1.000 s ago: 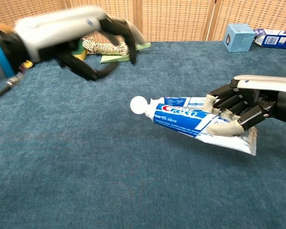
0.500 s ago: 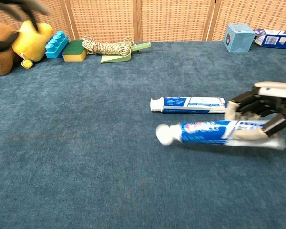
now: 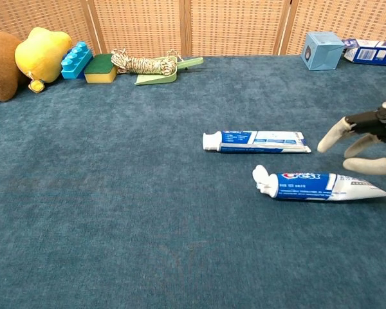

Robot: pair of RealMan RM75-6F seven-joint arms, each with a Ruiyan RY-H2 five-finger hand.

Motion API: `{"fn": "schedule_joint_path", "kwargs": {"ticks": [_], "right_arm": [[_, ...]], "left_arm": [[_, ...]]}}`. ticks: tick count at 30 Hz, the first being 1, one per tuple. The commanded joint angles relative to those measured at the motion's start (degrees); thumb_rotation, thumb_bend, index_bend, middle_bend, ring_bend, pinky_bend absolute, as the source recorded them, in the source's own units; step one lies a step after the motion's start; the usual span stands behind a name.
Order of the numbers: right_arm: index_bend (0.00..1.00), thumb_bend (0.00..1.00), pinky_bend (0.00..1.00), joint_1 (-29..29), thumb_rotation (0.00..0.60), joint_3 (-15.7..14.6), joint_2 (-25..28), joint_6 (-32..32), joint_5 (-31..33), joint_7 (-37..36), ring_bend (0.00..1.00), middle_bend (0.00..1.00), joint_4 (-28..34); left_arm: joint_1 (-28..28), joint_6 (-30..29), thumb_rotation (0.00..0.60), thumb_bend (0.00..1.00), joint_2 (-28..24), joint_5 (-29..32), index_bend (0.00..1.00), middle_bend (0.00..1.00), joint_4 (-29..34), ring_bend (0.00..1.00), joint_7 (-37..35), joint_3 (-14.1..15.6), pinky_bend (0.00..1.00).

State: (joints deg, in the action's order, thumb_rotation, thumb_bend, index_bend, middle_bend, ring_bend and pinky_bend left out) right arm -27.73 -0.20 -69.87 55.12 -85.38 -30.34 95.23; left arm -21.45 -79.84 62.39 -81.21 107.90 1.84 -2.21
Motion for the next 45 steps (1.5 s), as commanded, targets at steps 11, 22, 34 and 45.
{"fn": "schedule_joint_path", "kwargs": {"ticks": [11, 22, 34, 45], "right_arm": [[0.29, 0.3, 0.22, -0.85, 0.512, 4.88, -2.31, 3.46, 4.99, 15.51, 0.12, 0.25, 1.34], [0.22, 0.21, 0.22, -8.21, 0.584, 9.75, -10.35, -1.76, 20.26, 38.86, 0.06, 0.16, 0.72], [0.26, 0.2, 0.24, -14.53, 0.6, 12.3, -18.52, 0.13, 37.36, 54.7, 0.06, 0.16, -1.81], [0.3, 0.26, 0.25, -18.11, 0.6, 14.03, -22.11, 0.6, 44.71, 58.48, 0.07, 0.17, -6.42]], "left_arm": [[4.0, -2.68, 0.6, 0.5, -1.66, -1.62, 0.39, 0.19, -0.87, 0.07, -1.36, 0.45, 0.16], [5.15, -1.92, 0.6, 0.49, -2.0, -2.76, 0.39, 0.18, -2.03, 0.07, -3.56, 0.22, 0.15], [5.77, -1.14, 0.6, 0.49, -1.34, -3.44, 0.39, 0.18, -4.53, 0.06, -6.39, -0.39, 0.15], [6.11, -0.58, 0.6, 0.49, -0.77, -3.68, 0.39, 0.18, -5.51, 0.06, -7.2, -0.93, 0.15]]}}
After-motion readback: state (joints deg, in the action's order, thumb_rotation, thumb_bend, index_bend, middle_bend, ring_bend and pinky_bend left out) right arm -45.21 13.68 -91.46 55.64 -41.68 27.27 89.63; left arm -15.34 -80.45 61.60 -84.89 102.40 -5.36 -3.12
